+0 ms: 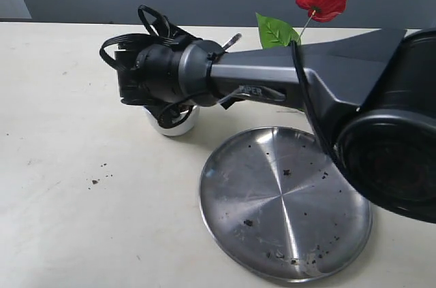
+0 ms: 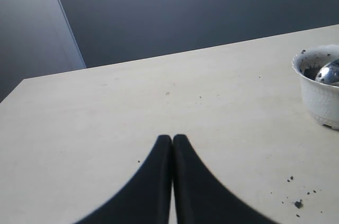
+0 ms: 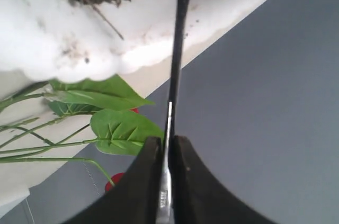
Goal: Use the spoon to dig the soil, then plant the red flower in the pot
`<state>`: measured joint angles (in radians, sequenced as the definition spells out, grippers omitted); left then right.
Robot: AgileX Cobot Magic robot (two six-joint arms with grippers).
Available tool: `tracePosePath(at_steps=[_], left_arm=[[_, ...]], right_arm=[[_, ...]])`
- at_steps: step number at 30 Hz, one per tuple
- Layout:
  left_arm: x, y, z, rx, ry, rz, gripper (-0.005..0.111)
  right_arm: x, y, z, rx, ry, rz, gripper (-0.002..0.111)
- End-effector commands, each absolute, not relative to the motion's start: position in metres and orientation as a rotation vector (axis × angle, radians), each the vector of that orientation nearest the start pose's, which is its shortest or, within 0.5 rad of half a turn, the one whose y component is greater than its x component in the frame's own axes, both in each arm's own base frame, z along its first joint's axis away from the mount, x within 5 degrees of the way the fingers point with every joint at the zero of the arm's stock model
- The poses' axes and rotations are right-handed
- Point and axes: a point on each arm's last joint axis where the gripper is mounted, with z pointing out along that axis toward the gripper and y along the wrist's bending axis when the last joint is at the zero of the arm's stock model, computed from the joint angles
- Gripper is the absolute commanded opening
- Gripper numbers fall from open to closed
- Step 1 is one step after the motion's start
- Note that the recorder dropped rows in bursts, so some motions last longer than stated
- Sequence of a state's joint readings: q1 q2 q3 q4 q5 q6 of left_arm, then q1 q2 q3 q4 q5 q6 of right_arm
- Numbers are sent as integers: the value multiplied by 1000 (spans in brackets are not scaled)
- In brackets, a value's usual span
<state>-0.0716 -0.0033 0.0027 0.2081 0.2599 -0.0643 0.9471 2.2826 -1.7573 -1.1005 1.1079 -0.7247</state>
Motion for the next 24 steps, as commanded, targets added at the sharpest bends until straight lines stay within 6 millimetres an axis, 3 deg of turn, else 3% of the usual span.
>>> tracePosePath(at_steps=[1, 6, 11, 17, 21, 24], left_arm=[[55, 1, 191, 138, 1727, 84, 2], [55, 1, 191, 138, 1727, 84, 2], [55, 1, 191, 138, 1727, 84, 2], [55, 1, 191, 138, 1727, 84, 2], [55, 1, 191, 138, 1727, 84, 2], [55, 1, 191, 138, 1727, 84, 2]], right_arm=[[336, 334, 186, -2308, 1303, -1402, -1], [339, 318, 219, -2159, 1476, -1305, -1], [341, 289, 253, -1981, 1779, -1032, -1], [335, 259, 268, -1816, 2198, -546, -1], [330, 253, 275, -1578, 2432, -44, -1], [328, 252, 278, -1475, 2502, 166, -1]])
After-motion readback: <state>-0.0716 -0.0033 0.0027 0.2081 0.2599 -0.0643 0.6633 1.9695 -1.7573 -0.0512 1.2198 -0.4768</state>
